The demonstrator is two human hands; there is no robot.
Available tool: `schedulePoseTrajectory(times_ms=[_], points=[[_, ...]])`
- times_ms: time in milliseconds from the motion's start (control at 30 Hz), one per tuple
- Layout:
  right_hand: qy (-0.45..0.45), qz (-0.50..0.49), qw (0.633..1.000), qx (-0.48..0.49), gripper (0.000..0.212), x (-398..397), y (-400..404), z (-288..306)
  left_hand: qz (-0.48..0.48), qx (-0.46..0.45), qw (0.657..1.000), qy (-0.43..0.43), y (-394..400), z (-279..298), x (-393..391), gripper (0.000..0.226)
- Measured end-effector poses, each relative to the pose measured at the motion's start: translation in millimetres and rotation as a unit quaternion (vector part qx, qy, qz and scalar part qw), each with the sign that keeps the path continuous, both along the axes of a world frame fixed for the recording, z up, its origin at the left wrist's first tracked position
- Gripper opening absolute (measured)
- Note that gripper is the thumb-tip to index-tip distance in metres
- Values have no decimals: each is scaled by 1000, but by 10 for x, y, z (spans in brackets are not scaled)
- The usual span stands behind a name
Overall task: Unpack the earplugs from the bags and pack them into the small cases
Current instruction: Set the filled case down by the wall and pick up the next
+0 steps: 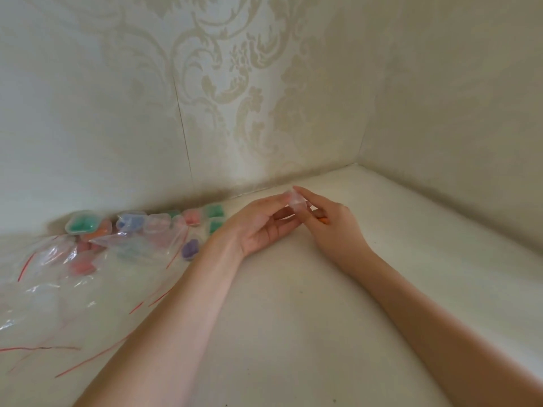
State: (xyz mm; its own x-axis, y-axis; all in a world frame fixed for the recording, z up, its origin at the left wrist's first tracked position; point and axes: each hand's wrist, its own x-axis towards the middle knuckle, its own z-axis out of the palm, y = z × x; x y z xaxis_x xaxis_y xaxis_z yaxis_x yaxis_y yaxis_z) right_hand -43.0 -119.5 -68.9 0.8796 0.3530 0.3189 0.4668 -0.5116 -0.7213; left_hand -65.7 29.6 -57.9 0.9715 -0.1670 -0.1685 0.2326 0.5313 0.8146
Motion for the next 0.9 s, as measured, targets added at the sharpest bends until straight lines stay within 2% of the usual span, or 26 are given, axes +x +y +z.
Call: schedulePoseTrajectory(times_ms=[133,267,367,433,467,533,567,633,733,833,900], points=[[4,5,1000,28,34,19,14,-2,-5,-5,1000,7,44,-22,30,36],[22,-94,990,105,29,168,-103,57,-100,45,994,4,-6,26,-59,40],[65,-93,988,107,29,204,-140,49,-142,67,987,13,-66,50,-96,38],[84,-91,985,121,31,195,-119,56,-96,38,994,26,-66,46,-60,38],[123,-89,974,168,33,201,-105,70,-53,7,998,38,-48,34,-26,36],[222,-62,928,294,30,201,-79,121,33,-51,996,63,4,12,41,25],[241,-46,916,316,27,197,-74,128,64,-67,993,69,28,3,61,21],[216,-22,942,257,21,152,-66,129,86,-75,991,72,54,1,66,18],[92,33,984,146,14,30,-23,140,43,-72,995,61,37,4,40,19],[27,54,992,108,20,2,-2,113,-1,-56,997,57,15,-12,31,20],[6,56,995,79,15,22,-17,93,-11,-38,997,59,10,-17,34,20]])
